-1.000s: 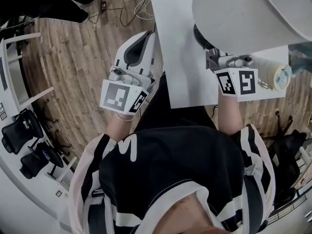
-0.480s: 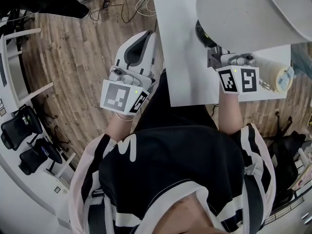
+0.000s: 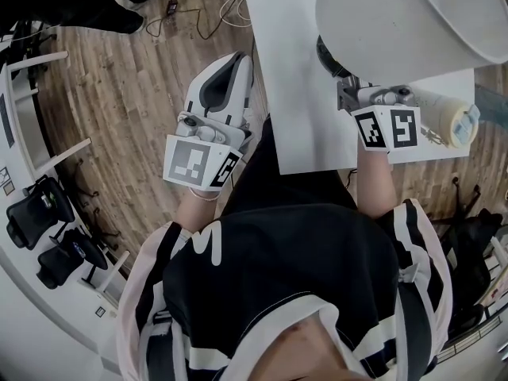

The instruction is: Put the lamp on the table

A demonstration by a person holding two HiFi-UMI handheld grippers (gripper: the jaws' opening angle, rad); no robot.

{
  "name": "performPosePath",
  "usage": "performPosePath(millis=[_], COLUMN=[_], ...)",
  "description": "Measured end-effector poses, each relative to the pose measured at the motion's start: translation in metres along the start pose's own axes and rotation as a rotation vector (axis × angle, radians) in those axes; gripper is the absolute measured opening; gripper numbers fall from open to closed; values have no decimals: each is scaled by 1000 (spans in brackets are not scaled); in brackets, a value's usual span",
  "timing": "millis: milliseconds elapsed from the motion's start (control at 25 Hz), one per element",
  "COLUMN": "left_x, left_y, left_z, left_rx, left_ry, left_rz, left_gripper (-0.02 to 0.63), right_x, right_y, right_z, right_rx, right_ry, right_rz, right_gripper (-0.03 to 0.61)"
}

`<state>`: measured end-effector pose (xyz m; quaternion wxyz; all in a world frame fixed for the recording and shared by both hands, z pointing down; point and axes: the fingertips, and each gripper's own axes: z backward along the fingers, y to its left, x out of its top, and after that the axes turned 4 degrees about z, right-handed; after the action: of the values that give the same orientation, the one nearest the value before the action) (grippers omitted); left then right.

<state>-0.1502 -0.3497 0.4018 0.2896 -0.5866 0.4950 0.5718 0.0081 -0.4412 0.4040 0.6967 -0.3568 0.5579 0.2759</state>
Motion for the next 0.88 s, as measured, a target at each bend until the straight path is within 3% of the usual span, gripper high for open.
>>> performPosePath(millis=[880], left_x=[4], left_y=[-3], left_z=[-4], left_rx=[-38], left_ry=[-14], left_rz=[7], left_gripper=[5], right_x=[-6], right_y=[3], right_z=[11], right_rx=[-15], right_ry=[11], right_rz=[31], right_gripper=[135])
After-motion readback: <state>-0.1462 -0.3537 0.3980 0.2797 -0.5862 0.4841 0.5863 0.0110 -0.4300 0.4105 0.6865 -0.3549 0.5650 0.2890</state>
